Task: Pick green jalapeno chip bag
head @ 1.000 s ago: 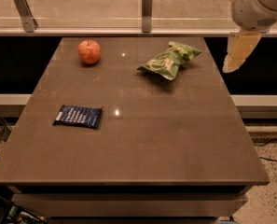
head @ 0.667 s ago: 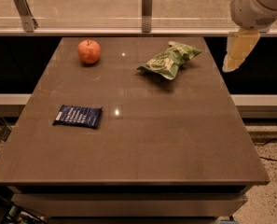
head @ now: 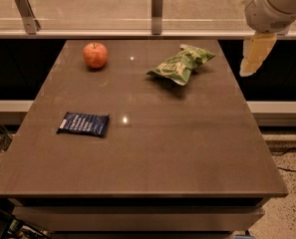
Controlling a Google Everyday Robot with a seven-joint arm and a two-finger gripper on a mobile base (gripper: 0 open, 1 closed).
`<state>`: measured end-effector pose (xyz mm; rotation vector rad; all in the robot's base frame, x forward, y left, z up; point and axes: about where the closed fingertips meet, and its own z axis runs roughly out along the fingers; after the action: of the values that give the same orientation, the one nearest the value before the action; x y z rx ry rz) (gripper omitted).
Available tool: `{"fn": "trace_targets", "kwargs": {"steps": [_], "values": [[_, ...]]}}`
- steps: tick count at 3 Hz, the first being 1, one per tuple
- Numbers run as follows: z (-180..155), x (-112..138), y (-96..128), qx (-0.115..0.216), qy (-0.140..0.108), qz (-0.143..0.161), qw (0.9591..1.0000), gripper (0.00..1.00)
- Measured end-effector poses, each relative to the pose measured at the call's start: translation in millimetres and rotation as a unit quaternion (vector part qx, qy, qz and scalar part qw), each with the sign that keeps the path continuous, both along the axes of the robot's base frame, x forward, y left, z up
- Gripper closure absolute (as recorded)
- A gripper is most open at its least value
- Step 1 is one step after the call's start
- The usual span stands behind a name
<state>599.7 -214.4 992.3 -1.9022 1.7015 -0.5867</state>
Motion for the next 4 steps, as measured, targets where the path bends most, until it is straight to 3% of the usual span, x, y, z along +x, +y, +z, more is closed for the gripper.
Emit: {"fn": "trace_targets", "kwargs": {"steps": [1,2,3,4], "values": [[-10,13,3,-0.022,0.004,0.031,0.9993,0.0],[-18,28,8,-0.05,0.003,0.084,0.9952,0.0],[-26,48,13,-0.076,0.003,0.144,0.9866,0.0],[-38,66,15,-0.083,0.008,0.179,0.9803,0.0]]}}
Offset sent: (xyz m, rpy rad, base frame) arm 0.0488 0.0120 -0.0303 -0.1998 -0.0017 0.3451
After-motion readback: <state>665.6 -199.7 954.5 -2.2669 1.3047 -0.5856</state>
